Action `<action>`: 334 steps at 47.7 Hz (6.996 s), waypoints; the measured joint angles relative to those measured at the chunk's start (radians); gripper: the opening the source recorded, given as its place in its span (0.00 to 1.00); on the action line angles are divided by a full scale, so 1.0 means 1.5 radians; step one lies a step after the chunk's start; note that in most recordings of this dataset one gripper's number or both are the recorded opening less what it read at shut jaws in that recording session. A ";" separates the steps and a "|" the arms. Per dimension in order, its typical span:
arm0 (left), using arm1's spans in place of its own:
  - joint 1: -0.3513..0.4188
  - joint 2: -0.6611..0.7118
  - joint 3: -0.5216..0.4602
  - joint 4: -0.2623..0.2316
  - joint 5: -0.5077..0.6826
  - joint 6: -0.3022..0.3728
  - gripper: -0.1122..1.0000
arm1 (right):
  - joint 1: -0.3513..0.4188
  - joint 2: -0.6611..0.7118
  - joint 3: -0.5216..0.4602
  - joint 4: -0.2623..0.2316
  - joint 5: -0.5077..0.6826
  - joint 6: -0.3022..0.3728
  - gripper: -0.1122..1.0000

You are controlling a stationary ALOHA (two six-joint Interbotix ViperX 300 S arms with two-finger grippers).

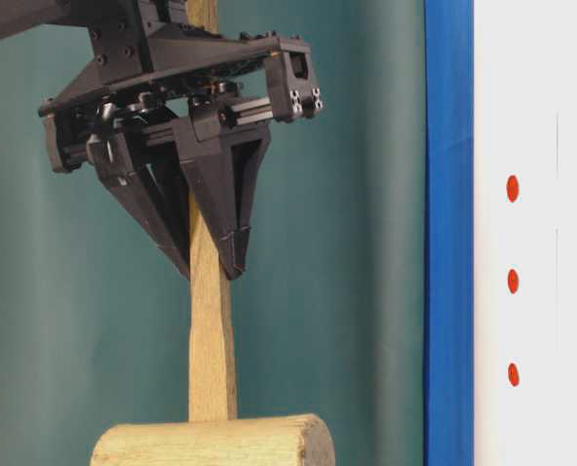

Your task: Hit the mark with a hammer.

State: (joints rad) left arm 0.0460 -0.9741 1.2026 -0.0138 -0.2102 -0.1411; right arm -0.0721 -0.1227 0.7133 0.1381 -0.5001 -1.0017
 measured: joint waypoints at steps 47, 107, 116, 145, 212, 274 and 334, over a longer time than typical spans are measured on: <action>0.020 0.326 -0.124 -0.001 -0.160 -0.045 0.94 | 0.000 0.000 0.000 0.001 0.000 -0.003 0.19; 0.009 0.320 -0.129 -0.003 -0.137 -0.074 0.51 | -0.001 -0.013 -0.008 0.059 0.051 0.010 0.62; 0.009 0.319 -0.129 -0.002 -0.135 -0.071 0.51 | 0.003 -0.028 -0.004 0.082 0.060 0.013 0.98; 0.003 0.319 -0.129 0.001 -0.109 0.124 0.51 | 0.008 -0.052 -0.017 0.380 0.241 0.013 0.98; -0.013 0.319 -0.129 0.004 -0.104 0.141 0.51 | 0.005 -0.043 -0.037 0.485 0.294 0.015 0.14; -0.013 0.012 -0.009 0.003 0.056 0.131 0.87 | 0.001 -0.097 0.040 0.580 0.295 0.013 0.13; -0.013 -0.004 0.002 0.003 0.089 0.131 0.86 | -0.036 -0.031 0.025 0.586 0.225 0.013 0.13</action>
State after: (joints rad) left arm 0.0261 -0.9802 1.2057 -0.0092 -0.0767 0.0552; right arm -0.1258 -0.1687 0.7501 1.0170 -0.1626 -0.9817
